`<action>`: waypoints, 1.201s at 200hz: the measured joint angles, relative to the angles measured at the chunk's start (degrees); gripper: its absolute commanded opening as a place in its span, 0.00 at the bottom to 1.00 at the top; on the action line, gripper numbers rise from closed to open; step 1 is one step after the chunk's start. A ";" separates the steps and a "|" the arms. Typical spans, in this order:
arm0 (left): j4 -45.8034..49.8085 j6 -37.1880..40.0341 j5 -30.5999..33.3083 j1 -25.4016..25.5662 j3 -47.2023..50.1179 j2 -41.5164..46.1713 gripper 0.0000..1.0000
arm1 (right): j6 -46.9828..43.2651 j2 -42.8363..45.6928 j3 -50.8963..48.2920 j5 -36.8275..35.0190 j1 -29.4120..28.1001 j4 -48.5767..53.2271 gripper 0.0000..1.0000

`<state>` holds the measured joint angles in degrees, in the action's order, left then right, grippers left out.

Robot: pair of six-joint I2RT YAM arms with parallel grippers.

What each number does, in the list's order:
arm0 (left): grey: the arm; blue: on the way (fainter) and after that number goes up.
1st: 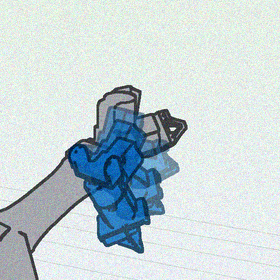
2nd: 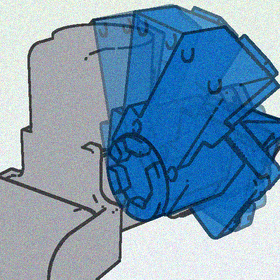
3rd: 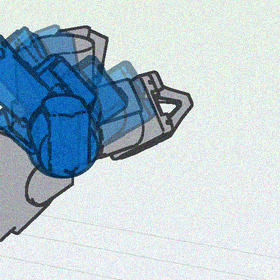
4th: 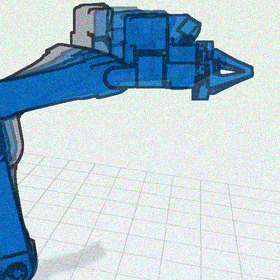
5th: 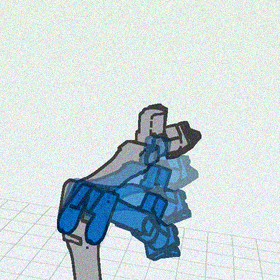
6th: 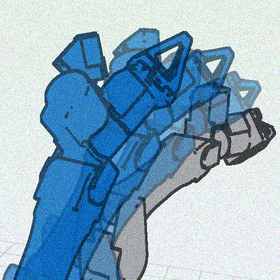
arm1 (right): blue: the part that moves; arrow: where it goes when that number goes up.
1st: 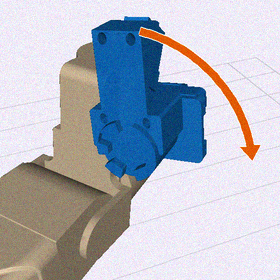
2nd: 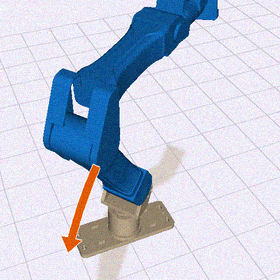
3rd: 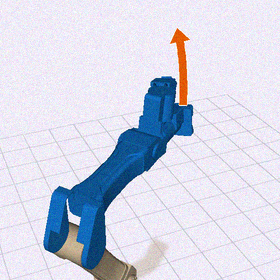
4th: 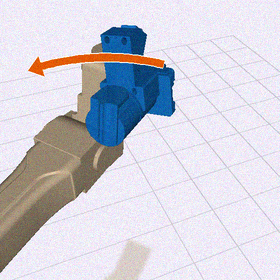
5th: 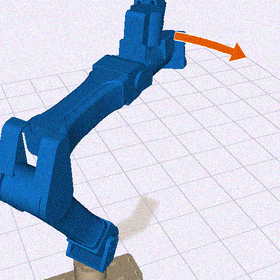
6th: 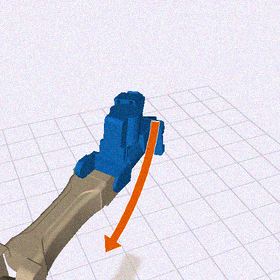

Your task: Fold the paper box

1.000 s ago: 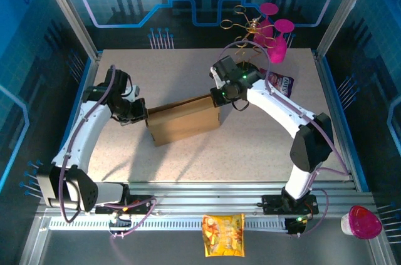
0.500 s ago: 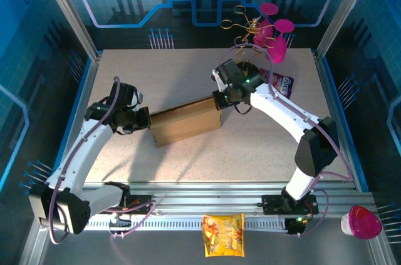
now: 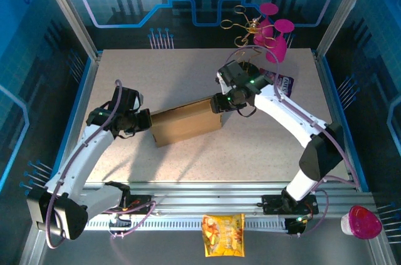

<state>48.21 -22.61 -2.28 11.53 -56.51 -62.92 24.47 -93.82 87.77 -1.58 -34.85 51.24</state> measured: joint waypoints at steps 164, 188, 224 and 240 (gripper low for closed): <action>-0.07 0.00 0.70 0.57 0.02 0.02 0.00 | 71.10 13.46 -25.20 19.45 5.86 -37.90 0.88; -0.07 0.00 0.96 0.66 0.02 0.02 0.00 | 73.02 11.63 -25.64 20.57 7.06 -39.04 0.88; -0.07 0.00 1.03 0.76 0.02 0.04 0.00 | 73.46 8.66 -26.71 21.84 9.16 -39.36 0.83; -0.07 0.00 1.05 0.76 0.00 0.04 0.00 | 73.31 7.61 -26.82 22.29 9.81 -39.71 0.78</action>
<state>48.14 -22.61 -1.23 12.29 -56.51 -62.87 97.78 -86.21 60.95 20.71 -25.04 11.53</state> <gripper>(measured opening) 0.058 0.809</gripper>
